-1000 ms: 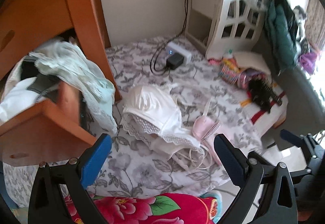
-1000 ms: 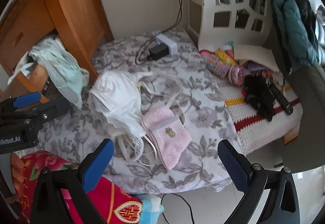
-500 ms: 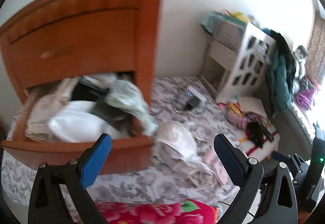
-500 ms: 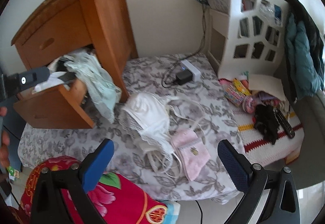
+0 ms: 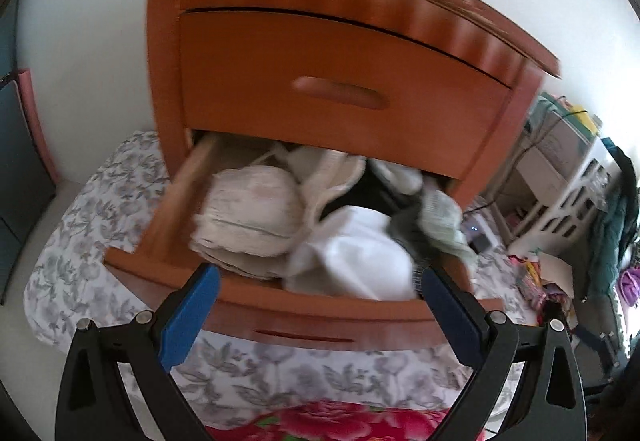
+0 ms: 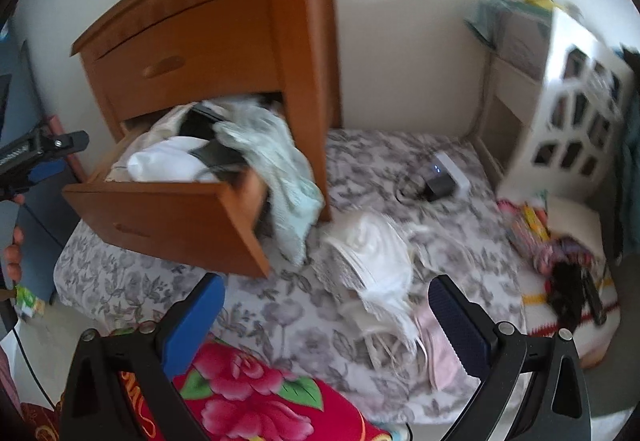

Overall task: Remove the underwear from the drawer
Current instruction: 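Move both open tools back into the open nightstand drawer, then grasp the mint-green lace panties with the right tool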

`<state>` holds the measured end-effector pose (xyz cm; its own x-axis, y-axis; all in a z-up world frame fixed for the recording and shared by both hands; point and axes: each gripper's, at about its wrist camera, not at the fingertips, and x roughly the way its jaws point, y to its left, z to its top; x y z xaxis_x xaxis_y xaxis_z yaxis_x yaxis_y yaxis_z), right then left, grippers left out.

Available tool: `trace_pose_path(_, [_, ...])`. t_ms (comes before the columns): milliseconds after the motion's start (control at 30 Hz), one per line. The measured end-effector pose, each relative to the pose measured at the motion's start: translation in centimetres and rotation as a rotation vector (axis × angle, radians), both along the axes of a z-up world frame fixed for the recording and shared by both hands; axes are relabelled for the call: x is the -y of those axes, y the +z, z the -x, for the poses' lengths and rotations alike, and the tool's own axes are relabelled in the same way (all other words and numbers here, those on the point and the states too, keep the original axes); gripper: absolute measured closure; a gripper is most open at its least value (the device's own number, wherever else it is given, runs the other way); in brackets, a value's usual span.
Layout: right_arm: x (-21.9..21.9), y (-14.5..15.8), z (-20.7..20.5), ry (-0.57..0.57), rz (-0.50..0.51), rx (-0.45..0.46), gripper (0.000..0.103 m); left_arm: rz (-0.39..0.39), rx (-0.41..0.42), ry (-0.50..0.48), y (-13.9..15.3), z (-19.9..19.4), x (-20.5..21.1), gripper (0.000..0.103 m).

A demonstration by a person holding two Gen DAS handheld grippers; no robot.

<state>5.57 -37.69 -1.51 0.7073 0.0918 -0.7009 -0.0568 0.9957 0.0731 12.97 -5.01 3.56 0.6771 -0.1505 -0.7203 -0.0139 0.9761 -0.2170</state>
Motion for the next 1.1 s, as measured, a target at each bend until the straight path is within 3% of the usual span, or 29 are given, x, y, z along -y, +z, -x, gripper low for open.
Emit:
trace_pose_path(267, [-5.4, 3.8, -5.9, 0.084, 0.000, 0.020, 0.000, 0.002, -0.053, -0.054, 0.0, -3.6, -4.7, 0.002])
trace_pose_path(533, [-10.2, 3.6, -12.6, 0.141, 0.117, -0.062, 0.001, 0.025, -0.165, -0.069, -1.6, -8.1, -7.7, 0.002])
trace_pose_path(733, [-11.1, 2.0, -16.3, 0.127, 0.149, -0.136, 0.010, 0.036, -0.247, -0.136, -3.3, -11.3, -7.0, 0.002])
trace_pose_path(1100, [-11.3, 0.2, -19.3, 0.138, 0.205, -0.195, 0.028, -0.004, -0.266, -0.217, -5.0, -12.9, -4.2, 0.002])
